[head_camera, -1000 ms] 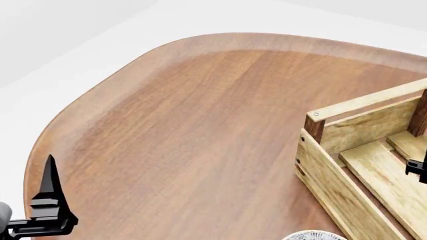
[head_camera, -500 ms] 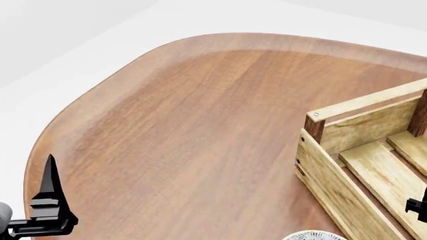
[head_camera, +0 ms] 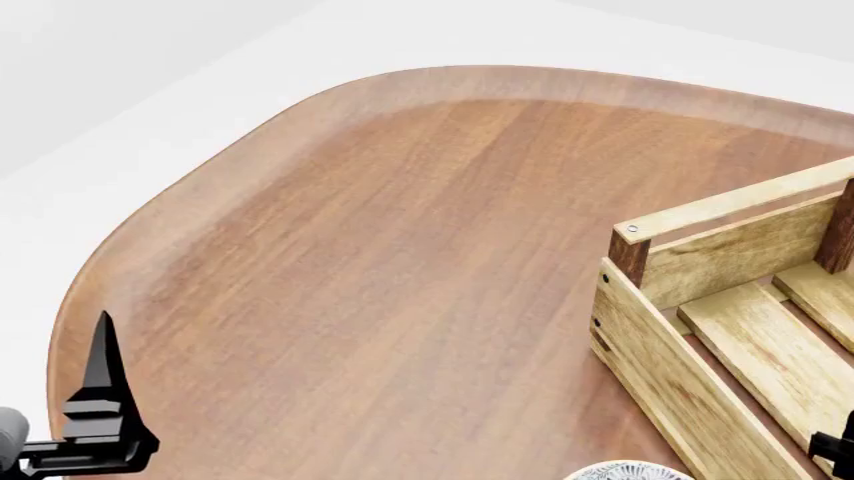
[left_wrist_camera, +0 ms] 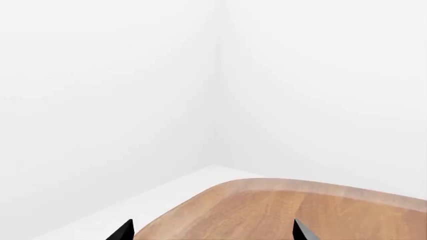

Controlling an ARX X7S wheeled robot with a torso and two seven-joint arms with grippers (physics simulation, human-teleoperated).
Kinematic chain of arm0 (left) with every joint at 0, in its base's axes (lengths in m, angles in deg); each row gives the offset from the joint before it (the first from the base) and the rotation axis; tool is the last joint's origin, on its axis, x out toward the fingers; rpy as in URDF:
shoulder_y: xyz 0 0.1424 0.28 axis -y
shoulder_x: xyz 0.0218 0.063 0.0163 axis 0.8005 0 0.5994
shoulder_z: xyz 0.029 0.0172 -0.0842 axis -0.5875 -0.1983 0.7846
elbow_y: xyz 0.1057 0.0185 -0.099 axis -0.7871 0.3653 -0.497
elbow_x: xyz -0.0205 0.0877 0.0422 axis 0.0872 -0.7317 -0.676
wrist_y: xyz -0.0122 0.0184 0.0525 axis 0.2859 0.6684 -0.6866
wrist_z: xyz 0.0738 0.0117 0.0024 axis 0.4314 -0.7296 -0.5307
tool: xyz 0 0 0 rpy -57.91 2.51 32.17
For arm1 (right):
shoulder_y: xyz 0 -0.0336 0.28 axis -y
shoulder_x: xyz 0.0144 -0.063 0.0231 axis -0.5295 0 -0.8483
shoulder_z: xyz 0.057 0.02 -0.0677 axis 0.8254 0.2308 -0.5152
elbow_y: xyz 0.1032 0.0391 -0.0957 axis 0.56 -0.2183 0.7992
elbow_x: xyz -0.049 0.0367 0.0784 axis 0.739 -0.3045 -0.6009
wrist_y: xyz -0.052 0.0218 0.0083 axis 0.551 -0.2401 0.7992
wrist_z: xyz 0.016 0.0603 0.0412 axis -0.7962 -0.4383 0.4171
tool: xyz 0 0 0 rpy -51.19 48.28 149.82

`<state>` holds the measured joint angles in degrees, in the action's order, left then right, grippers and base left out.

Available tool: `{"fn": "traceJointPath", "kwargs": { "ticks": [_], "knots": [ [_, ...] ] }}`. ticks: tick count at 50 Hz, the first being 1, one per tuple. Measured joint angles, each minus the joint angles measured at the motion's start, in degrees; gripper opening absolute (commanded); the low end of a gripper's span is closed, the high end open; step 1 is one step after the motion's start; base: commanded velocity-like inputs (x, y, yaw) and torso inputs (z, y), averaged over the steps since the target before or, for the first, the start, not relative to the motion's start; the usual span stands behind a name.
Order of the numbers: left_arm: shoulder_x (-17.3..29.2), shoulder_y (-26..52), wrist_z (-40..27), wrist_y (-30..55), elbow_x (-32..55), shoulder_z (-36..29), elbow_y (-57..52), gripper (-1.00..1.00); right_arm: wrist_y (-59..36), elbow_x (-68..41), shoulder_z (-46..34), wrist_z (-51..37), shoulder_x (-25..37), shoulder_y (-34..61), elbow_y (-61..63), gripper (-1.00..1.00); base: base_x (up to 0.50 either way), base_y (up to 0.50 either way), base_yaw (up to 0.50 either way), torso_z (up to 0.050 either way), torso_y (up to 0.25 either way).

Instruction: Pick up the salad dressing and put it in the tray.

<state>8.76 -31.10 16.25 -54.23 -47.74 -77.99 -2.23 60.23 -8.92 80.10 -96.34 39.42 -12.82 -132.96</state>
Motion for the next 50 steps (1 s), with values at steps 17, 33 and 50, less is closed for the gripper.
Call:
{"fn": "traceJointPath", "kwargs": {
  "ticks": [17,33,50],
  "knots": [
    [0.2,-0.1,-0.2,-0.3,0.1,-0.2,0.1,1.00,1.6,1.8,2.1,0.0,-0.4,-1.0,0.2,1.00,0.00,0.00,0.00,0.000,0.000],
    [0.4,-0.1,-0.4,-0.4,0.3,-0.4,0.1,1.00,2.4,3.1,3.4,0.2,-0.3,-1.6,0.3,1.00,0.00,0.00,0.00,0.000,0.000],
    [0.6,-0.1,-0.7,-0.4,0.5,-0.5,-0.1,1.00,-7.4,1.2,5.3,0.5,-0.2,-9.1,17.9,1.00,0.00,0.00,0.00,0.000,0.000]
  ]
}}
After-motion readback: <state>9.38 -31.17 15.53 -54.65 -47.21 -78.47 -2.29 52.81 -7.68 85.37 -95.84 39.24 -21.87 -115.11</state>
